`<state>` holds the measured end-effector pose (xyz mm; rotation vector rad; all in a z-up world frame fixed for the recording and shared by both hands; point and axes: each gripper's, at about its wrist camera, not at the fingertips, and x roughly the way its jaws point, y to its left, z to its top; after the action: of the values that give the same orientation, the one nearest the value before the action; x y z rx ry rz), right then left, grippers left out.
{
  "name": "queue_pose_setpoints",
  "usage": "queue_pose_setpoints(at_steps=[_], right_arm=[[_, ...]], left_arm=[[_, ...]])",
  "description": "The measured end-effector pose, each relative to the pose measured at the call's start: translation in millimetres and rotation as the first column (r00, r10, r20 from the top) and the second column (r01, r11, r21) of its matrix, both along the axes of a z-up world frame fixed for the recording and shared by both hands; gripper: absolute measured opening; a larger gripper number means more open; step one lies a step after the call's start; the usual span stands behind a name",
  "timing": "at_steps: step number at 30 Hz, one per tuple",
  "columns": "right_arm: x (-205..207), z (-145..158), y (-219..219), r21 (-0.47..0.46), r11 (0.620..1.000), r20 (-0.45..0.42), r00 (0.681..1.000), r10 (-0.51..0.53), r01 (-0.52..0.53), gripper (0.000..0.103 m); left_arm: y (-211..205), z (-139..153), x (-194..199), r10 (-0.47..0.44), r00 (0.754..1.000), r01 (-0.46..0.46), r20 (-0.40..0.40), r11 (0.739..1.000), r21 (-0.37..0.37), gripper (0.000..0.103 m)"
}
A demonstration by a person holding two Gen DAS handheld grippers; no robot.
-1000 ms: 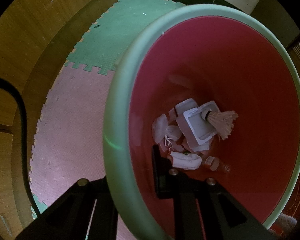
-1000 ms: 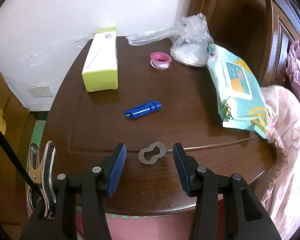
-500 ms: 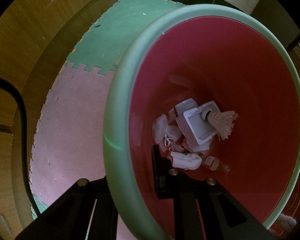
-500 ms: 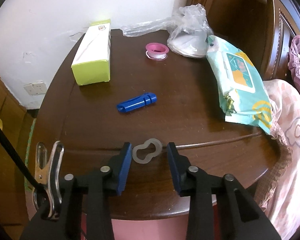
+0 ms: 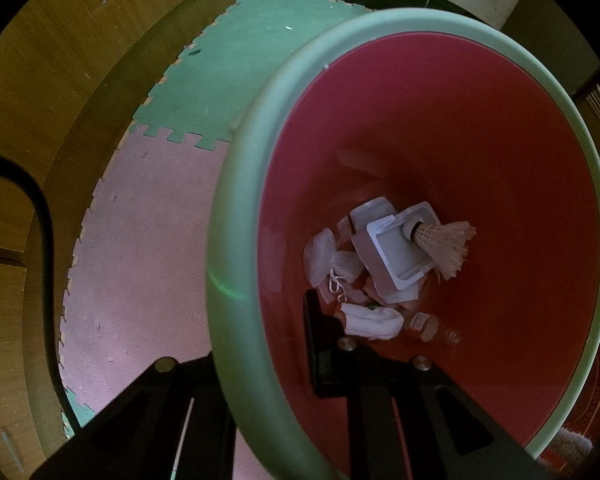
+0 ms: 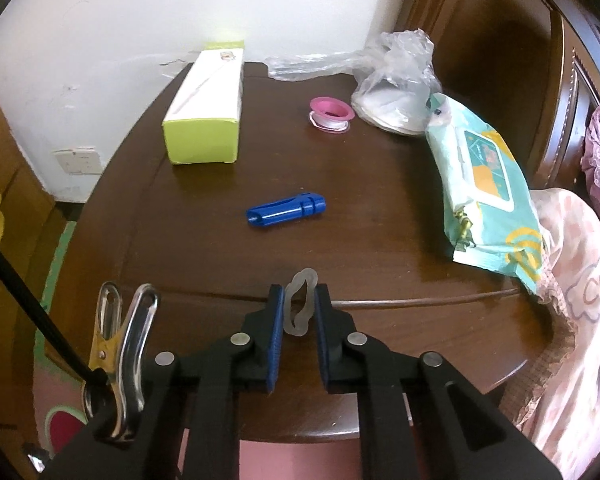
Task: Collect trash
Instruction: 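Grasp the clear plastic ring with the right gripper, then carry the clear plastic ring from the nightstand over the red bucket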
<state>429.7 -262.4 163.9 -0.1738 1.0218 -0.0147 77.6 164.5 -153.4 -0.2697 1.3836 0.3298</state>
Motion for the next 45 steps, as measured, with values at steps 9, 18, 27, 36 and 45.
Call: queue_pose_setpoints(at_steps=[9, 18, 27, 36, 45], right_arm=[[-31.9, 11.9, 32.8, 0.044, 0.992, 0.034, 0.993, 0.117, -0.118, 0.016], [-76.9, 10.0, 87.9, 0.068, 0.951, 0.038, 0.953, 0.3, -0.302, 0.016], [-137.2, -27.6, 150.8, 0.102, 0.867, -0.024, 0.87, 0.493, -0.489, 0.016], [-198.9, -85.7, 207.2, 0.111, 0.752, -0.118, 0.743, 0.659, -0.65, 0.016], [-245.5, -145.2, 242.6, 0.163, 0.68, -0.191, 0.654, 0.732, -0.714, 0.016]], left_arm=[[-0.6, -0.2, 0.5, 0.0, 1.0, 0.0, 0.0, 1.0, 0.0, 0.01], [-0.7, -0.1, 0.5, 0.0, 1.0, 0.0, 0.0, 1.0, 0.0, 0.01], [-0.7, 0.1, 0.5, 0.001, 1.0, -0.001, 0.001, 1.0, 0.0, 0.01], [-1.7, -0.3, 0.9, 0.003, 1.0, -0.003, 0.001, 1.0, 0.0, 0.01], [-1.8, -0.3, 1.2, 0.003, 1.0, -0.003, 0.001, 1.0, 0.0, 0.01]])
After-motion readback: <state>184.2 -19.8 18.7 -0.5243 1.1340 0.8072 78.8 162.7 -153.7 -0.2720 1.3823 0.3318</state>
